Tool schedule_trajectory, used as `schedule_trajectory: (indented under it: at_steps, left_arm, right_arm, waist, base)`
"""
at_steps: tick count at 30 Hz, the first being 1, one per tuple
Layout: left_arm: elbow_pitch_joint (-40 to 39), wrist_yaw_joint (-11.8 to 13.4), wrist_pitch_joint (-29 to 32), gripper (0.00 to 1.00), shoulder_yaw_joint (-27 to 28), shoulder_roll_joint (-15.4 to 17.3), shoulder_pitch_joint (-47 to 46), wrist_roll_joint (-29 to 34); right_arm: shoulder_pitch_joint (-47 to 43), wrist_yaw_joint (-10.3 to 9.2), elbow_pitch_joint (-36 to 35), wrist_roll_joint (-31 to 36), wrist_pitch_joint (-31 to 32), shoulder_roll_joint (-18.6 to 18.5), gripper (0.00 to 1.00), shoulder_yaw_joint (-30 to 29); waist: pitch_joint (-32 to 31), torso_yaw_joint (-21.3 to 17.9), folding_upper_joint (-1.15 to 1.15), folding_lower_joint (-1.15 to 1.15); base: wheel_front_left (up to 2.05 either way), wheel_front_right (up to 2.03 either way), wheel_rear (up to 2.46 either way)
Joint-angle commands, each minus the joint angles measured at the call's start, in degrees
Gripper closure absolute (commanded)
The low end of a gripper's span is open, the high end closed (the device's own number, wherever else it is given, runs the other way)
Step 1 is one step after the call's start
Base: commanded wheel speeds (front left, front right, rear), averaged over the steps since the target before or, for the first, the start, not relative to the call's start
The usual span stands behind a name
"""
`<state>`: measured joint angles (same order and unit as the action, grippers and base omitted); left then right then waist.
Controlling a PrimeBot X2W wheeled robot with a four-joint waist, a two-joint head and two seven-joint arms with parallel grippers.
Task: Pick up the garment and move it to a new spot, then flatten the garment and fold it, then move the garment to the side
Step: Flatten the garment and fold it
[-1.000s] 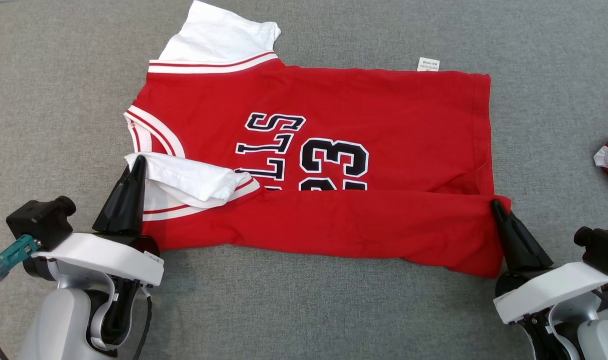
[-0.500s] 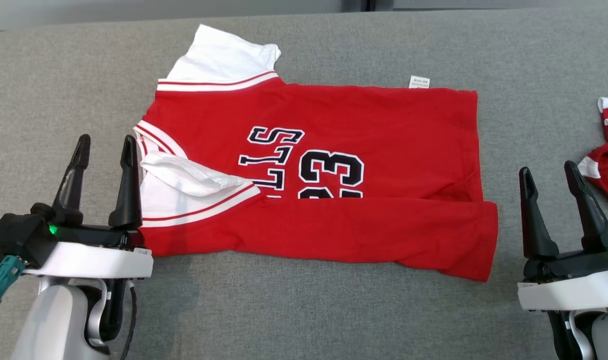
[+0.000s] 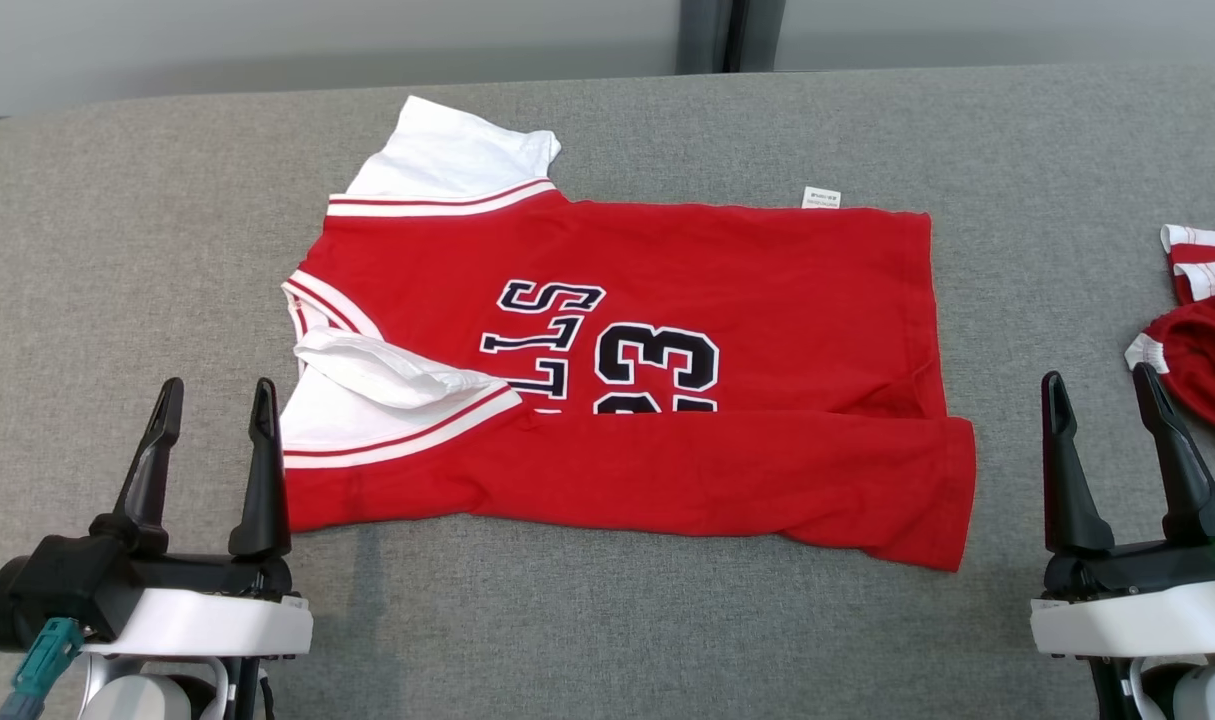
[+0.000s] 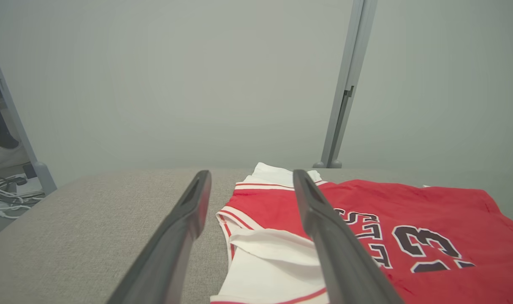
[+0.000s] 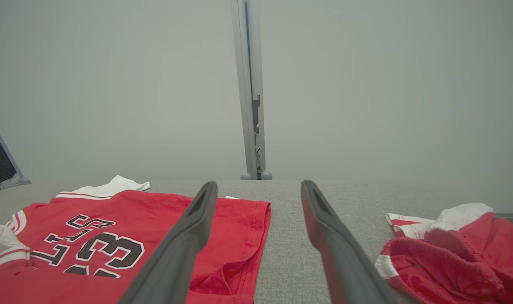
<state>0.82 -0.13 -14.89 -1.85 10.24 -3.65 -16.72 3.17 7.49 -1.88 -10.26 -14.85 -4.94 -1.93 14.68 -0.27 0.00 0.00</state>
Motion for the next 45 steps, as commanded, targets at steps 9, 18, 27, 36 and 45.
schedule_trajectory:
  at_steps: [9,18,27,36,45]
  left_arm:
    - [1.83,-0.36,0.54,0.0,-0.63,0.62,-1.06,-0.28]
    - [9.07,-1.42,5.85,0.0,-1.29,0.06,-2.7,-3.57]
    - [19.77,-2.4,8.76,0.0,-0.15,-0.8,-3.96,-8.18]
    - [25.06,-3.64,11.8,0.54,-1.12,-1.21,-6.44,-10.05]
    - [24.57,-3.46,10.78,1.0,-1.77,-0.26,-7.59,-9.4]
  right_arm:
    - [-0.6,0.01,-0.21,-0.3,-0.35,0.48,0.0,-0.22]
    - [-1.34,0.01,5.63,-1.48,-0.34,1.03,0.0,3.37]
    - [0.38,0.01,15.39,-4.23,-0.34,1.36,0.0,7.25]
    - [2.95,0.01,22.95,-6.94,-0.12,1.48,0.09,10.46]
    - [5.3,0.01,24.49,-10.54,-0.08,-0.23,1.0,12.67]
  waist:
    - [-0.14,0.33,0.0,0.0]
    - [1.89,0.5,0.0,0.0]
    - [3.84,0.02,0.0,0.0]
    - [4.68,0.02,0.0,0.0]
    - [4.43,0.53,0.0,0.0]
  base:
    - [0.0,0.0,0.0]
    - [0.0,0.0,0.0]
    - [0.0,0.0,0.0]
    - [0.0,0.0,0.0]
    - [0.0,0.0,0.0]
